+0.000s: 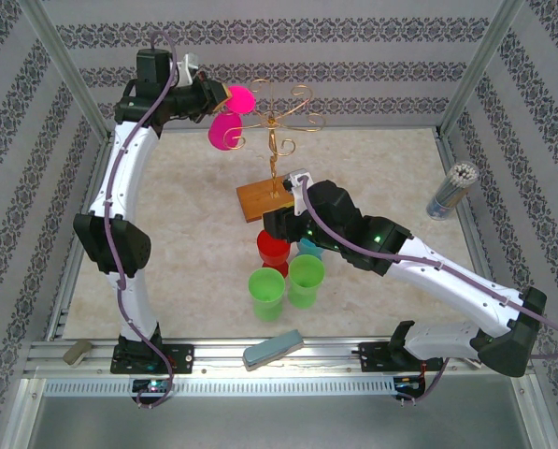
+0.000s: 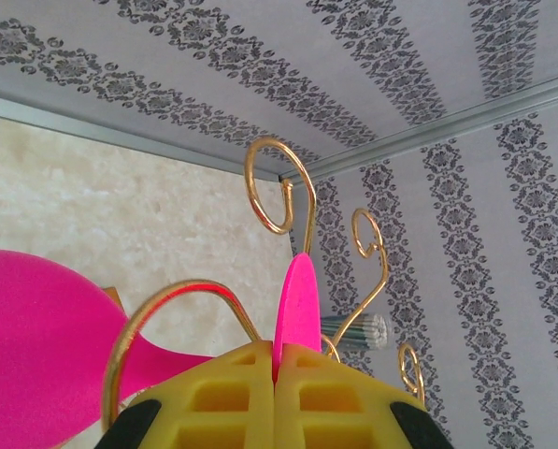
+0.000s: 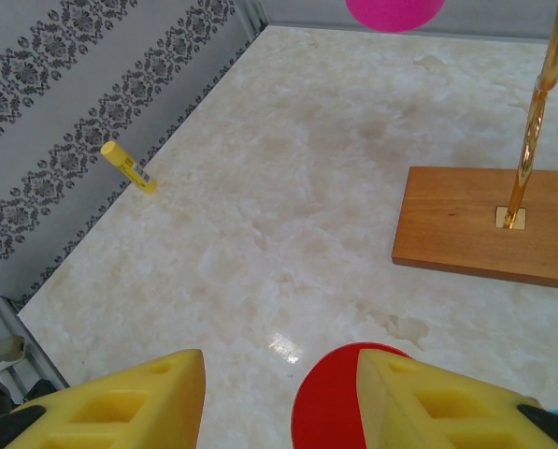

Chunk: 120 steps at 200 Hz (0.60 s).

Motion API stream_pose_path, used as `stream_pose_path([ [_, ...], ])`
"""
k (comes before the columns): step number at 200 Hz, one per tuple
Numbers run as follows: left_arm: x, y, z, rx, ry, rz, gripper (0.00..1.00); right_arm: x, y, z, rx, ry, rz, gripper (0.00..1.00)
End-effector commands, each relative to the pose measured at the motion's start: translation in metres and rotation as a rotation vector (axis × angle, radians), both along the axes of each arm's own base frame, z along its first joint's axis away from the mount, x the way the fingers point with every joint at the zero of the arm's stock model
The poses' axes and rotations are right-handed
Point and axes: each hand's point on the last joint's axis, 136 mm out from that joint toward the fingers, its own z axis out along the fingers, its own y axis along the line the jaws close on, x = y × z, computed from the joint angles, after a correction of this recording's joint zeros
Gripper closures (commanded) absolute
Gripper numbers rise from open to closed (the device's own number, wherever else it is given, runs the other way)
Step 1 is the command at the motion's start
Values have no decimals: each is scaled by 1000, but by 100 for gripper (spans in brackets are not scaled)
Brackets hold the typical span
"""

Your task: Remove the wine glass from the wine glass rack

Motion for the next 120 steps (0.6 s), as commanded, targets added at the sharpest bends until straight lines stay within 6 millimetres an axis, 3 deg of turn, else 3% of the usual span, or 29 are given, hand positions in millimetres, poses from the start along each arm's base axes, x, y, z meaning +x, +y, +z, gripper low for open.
stream_pose_path([
  [1, -4, -6, 7, 17, -28, -30, 100, 2, 0, 5, 19, -7, -5, 53],
  [120, -27, -3, 12, 54, -46, -34, 100, 2, 1, 5, 29, -2, -1, 53],
])
